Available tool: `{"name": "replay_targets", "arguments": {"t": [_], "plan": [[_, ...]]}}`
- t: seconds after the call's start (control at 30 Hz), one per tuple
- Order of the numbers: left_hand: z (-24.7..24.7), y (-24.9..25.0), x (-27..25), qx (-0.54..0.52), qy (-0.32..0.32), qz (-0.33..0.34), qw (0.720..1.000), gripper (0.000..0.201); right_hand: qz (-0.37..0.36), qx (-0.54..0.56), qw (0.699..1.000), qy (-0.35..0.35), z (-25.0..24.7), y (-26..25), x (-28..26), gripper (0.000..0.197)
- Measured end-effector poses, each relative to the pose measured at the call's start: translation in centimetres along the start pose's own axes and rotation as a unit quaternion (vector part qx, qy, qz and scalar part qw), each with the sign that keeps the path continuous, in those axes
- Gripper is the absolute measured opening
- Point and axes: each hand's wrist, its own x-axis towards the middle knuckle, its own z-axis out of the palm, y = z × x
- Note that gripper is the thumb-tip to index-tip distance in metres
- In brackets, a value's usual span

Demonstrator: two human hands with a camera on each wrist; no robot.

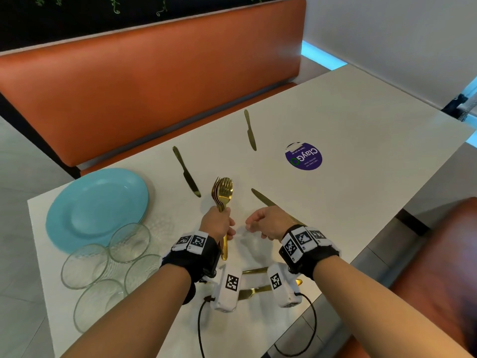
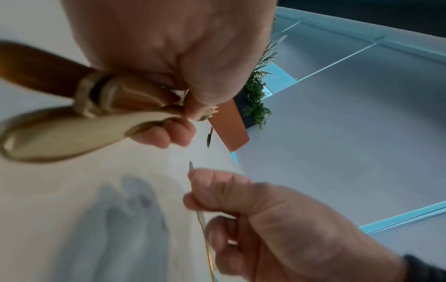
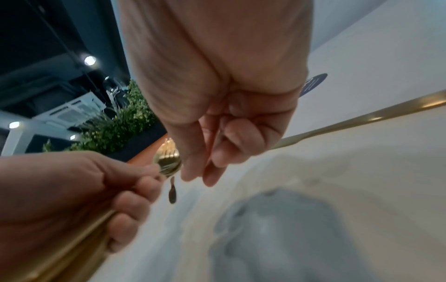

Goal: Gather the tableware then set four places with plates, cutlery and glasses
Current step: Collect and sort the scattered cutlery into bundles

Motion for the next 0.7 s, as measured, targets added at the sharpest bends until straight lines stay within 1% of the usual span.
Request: {"name": "replay_targets", "arguments": {"t": [0.13, 0.23, 0.4, 0.47, 0.6, 0.7], "plan": [[-0.9, -0.6, 0.2, 0.001, 0.014, -0.016, 1.000, 0.022, 0.004, -0.058, 0.998, -0.007, 0.5, 1.6, -0.6, 0.010], [-1.4, -1.0, 0.3, 0.010, 0.015, -0.020, 1.000, 0.023, 0.000, -0.078, 0.997, -0.005, 1.2, 2.4, -0.9, 0.013], [-2.3, -1.9, -0.3, 0.027, 0.022, -0.026, 0.999, 0.026, -0.020, -0.132, 0.990, -0.039, 3.2, 3.2, -1.9, 0.020], [-2.7, -2.3, -0.7, 0.030, 0.023, -0.028, 0.999, 0.027, -0.028, -0.146, 0.988, -0.036, 3.8, 3.5, -2.2, 0.019], [-3.2, -3.2, -1.4, 0.027, 0.028, -0.030, 0.999, 0.030, -0.040, -0.148, 0.988, -0.024, 4.3, 3.8, -2.8, 0.008], [-3.5, -3.7, -1.8, 0.016, 0.029, -0.025, 0.999, 0.034, -0.039, -0.165, 0.985, -0.016, 4.9, 4.1, -2.8, 0.016]]}}
